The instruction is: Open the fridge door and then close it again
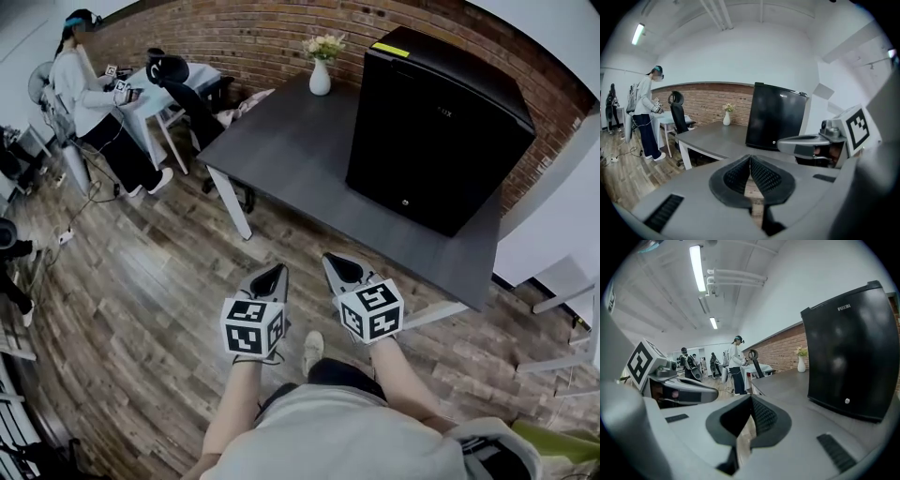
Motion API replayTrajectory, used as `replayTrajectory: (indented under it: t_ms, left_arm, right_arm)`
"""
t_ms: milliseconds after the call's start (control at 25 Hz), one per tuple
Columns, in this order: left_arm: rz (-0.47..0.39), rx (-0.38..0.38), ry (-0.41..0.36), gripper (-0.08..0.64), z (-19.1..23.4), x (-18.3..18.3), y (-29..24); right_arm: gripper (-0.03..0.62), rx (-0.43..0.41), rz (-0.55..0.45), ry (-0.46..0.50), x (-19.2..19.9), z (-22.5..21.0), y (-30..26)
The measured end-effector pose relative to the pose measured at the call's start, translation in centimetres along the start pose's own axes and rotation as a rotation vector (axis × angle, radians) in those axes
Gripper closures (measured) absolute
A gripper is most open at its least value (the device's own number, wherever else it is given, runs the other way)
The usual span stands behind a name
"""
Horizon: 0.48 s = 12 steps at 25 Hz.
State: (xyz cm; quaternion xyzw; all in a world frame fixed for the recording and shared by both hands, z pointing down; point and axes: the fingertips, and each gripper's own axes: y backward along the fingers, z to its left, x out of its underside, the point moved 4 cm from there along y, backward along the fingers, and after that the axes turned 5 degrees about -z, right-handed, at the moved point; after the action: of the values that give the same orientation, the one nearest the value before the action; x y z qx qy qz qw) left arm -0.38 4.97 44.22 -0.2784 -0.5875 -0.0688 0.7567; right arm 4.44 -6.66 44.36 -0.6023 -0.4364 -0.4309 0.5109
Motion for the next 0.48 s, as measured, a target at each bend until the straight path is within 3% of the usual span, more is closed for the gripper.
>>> replayTrajectory:
  t_ms: [280,480]
  left_arm:
    - [-0.01,0.066,-0.052,0.554,2.7,-4.7,-7.8]
    - [0.002,0.188,-0.073,0.552,0.4,-6.4,-14.4]
  right_arm:
    - [0.594,0.092,-0.045,-0.017,-3.4,-6.9,-4.1]
    - [0.594,0.172,-0.045,-0.032,-3.6,-11.9,-4.1]
